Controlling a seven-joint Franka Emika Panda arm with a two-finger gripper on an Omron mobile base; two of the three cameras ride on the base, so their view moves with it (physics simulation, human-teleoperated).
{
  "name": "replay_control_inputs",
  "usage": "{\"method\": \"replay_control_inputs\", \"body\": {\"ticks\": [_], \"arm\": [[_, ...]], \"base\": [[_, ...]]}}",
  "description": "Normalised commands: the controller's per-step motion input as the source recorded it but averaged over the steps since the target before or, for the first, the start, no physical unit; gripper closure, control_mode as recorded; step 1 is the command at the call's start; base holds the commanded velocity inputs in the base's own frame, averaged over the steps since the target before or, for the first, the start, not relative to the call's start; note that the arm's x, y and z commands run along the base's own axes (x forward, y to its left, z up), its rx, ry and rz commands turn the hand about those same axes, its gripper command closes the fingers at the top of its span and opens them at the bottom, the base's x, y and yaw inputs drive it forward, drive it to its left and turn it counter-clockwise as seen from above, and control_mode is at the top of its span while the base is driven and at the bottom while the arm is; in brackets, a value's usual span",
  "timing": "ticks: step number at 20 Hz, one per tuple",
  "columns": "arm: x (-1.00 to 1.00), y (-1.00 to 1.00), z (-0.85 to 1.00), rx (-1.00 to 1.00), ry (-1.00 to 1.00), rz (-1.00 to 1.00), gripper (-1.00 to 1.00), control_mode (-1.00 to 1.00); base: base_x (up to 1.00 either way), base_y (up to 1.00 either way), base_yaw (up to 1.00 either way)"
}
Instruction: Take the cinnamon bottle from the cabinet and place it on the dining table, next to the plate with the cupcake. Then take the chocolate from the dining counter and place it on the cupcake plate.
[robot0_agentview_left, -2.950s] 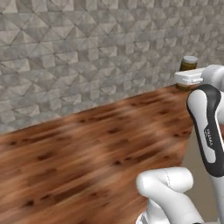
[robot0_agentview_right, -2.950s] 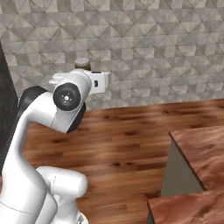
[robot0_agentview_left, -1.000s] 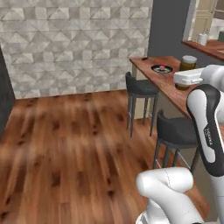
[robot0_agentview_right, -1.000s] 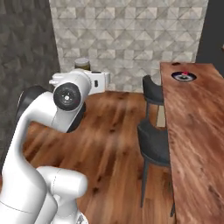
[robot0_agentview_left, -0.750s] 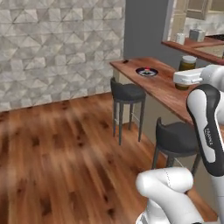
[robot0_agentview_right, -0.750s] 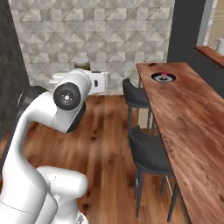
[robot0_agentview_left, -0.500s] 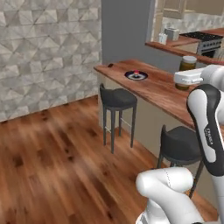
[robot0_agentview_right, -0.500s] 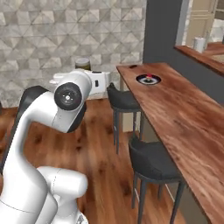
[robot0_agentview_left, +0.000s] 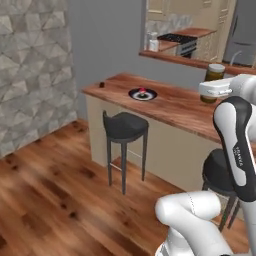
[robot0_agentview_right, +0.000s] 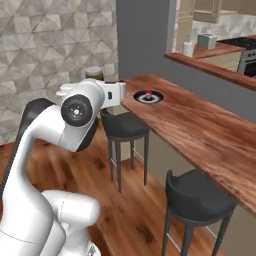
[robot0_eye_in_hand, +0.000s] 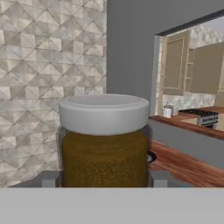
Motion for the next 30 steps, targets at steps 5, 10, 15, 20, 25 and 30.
{"method": "replay_control_inputs", "body": {"ticks": [5,10,15,20,25,30], "arm": [[0.00,0.00,0.00,0.00,0.00,0.00,1.00,1.00],[0.00,0.00,0.00,0.00,0.00,0.00,1.00,1.00],[0.00,0.00,0.00,0.00,0.00,0.00,1.00,1.00],[0.00,0.00,0.00,0.00,0.00,0.00,1.00,1.00],[0.00,0.00,0.00,0.00,0.00,0.00,1.00,1.00],[0.00,0.00,0.00,0.00,0.00,0.00,1.00,1.00]], "base": [[0.66,1.00,-0.55],[0.53,1.00,-0.54],[0.49,1.00,-0.52],[0.53,0.57,-0.47],[0.12,0.94,-0.37],[0.10,1.00,-0.27]]}}
